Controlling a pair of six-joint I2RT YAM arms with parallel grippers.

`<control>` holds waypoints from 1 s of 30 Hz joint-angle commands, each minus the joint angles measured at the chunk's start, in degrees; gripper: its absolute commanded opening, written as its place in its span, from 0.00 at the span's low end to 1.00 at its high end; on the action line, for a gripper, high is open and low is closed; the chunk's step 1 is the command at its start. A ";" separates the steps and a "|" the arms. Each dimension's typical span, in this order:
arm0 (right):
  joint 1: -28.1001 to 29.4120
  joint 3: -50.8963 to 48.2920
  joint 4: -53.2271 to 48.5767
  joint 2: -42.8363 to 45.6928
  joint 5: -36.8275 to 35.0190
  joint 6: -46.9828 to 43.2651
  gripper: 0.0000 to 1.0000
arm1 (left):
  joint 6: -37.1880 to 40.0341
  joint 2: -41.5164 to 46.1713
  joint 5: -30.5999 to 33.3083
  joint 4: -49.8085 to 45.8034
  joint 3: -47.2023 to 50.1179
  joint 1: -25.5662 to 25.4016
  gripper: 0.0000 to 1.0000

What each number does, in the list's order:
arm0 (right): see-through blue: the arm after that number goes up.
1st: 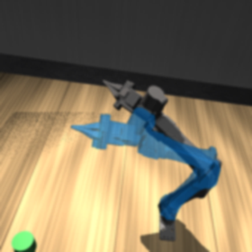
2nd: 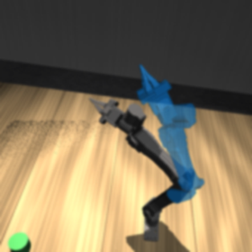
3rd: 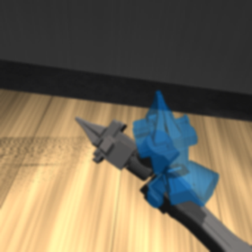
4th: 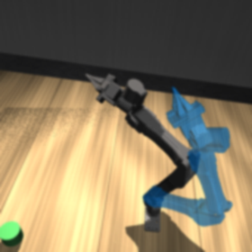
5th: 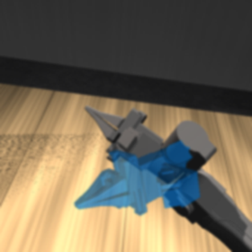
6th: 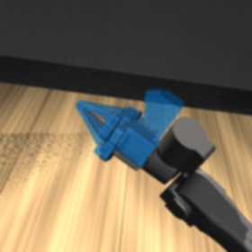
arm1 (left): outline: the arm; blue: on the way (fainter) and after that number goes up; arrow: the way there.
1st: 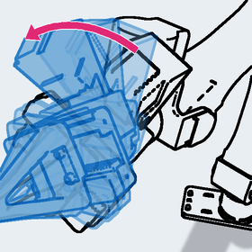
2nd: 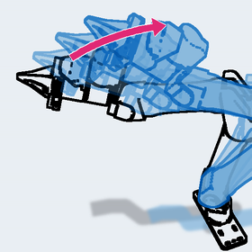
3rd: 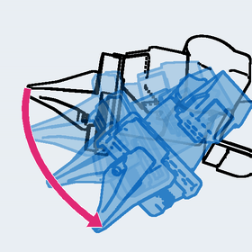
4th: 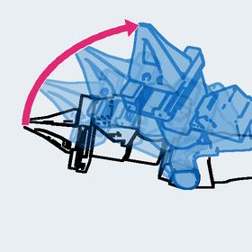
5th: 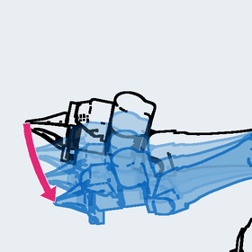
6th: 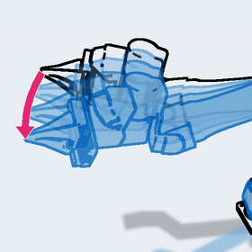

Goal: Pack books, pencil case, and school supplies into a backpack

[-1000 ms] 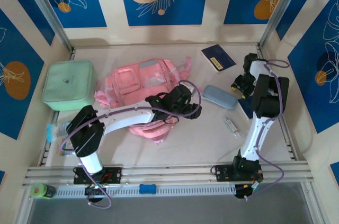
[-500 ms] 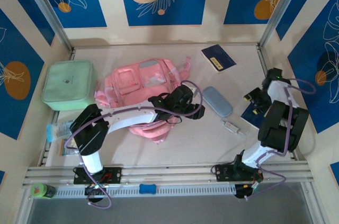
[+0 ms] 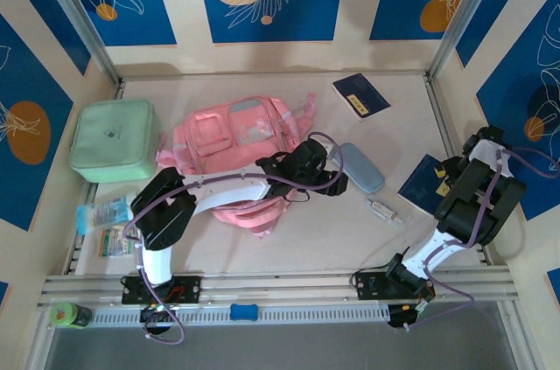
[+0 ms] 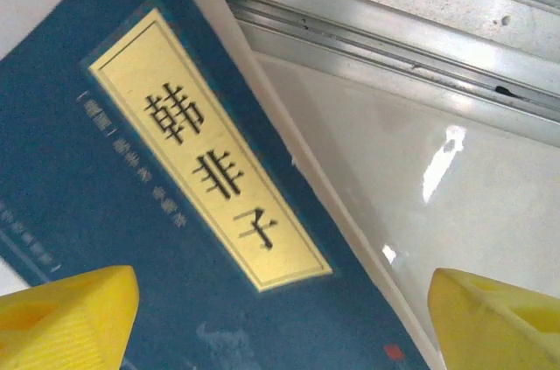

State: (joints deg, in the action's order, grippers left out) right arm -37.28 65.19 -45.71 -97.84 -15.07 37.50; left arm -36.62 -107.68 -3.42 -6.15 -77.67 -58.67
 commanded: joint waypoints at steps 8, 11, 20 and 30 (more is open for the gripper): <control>4.61 3.74 -0.72 -7.70 6.02 -0.63 0.83 | 0.15 -1.37 0.22 -0.78 -2.49 -0.21 0.74; 8.46 5.04 -1.04 -8.77 5.41 -2.01 0.79 | 0.19 -1.09 0.86 -0.99 -2.24 -0.15 0.74; 20.53 6.03 -2.05 -11.10 5.49 -5.53 0.71 | 0.41 -1.15 1.82 0.23 -3.89 0.61 0.75; 27.10 5.24 -2.97 -7.08 8.06 -7.44 0.65 | -5.27 -6.48 4.09 1.00 -11.57 2.26 0.71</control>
State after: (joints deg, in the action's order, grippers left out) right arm -8.38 71.22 -46.37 -107.63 -9.87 31.03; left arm -38.79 -111.37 -0.89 -5.43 -85.78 -57.82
